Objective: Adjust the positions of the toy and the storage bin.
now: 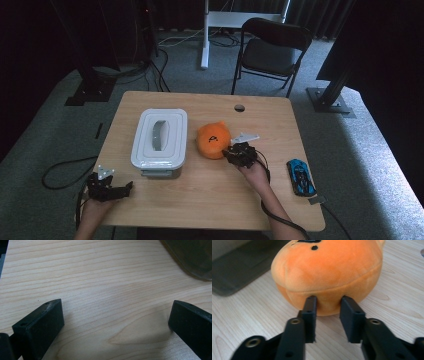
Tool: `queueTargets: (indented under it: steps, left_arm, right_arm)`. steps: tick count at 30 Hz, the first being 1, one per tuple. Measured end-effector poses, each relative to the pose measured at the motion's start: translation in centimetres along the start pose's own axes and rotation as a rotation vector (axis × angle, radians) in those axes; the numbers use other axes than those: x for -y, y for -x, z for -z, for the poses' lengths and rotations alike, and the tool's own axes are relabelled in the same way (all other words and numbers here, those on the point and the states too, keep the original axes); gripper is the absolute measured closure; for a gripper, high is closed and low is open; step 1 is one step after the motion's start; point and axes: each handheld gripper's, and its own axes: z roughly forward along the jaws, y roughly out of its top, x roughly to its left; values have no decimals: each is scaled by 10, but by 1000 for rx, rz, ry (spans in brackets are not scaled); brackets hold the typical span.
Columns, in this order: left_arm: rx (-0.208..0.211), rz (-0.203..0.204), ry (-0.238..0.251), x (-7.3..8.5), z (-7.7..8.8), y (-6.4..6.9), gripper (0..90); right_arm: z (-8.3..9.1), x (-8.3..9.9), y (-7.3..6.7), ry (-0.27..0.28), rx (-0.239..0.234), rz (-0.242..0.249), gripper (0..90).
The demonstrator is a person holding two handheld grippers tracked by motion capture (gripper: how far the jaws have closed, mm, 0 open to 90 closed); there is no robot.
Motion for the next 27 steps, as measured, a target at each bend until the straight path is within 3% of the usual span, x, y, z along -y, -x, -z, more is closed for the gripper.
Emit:
queueTargets:
  steps: [3,7,10,12,15,21,23,27]
  left_arm:
    - [0,0,0,0,0,0,5]
    - [0,0,0,0,0,0,5]
    - [0,0,0,0,0,0,5]
    - [0,0,0,0,0,0,5]
    - [0,0,0,0,0,0,5]
    - [0,0,0,0,0,0,5]
    - [0,0,0,0,0,0,5]
    - [0,0,0,0,0,0,5]
  right_arm:
    - [-1,1,-4,-23,-3,21,882]
    - [-1,1,-13,-22,-38,45,894]
    - [-2,-1,-18,-20,-55,46,896]
    - [-3,-3,-21,-16,-91,27,900]
    - [-5,-5,-28,-11,-151,29,900]
    - [-14,-11,-41,-15,-208,32,895]
    - [-13,-12,-42,-1,-240,22,814]
    - [0,-11,-36,13,-226,22,756]
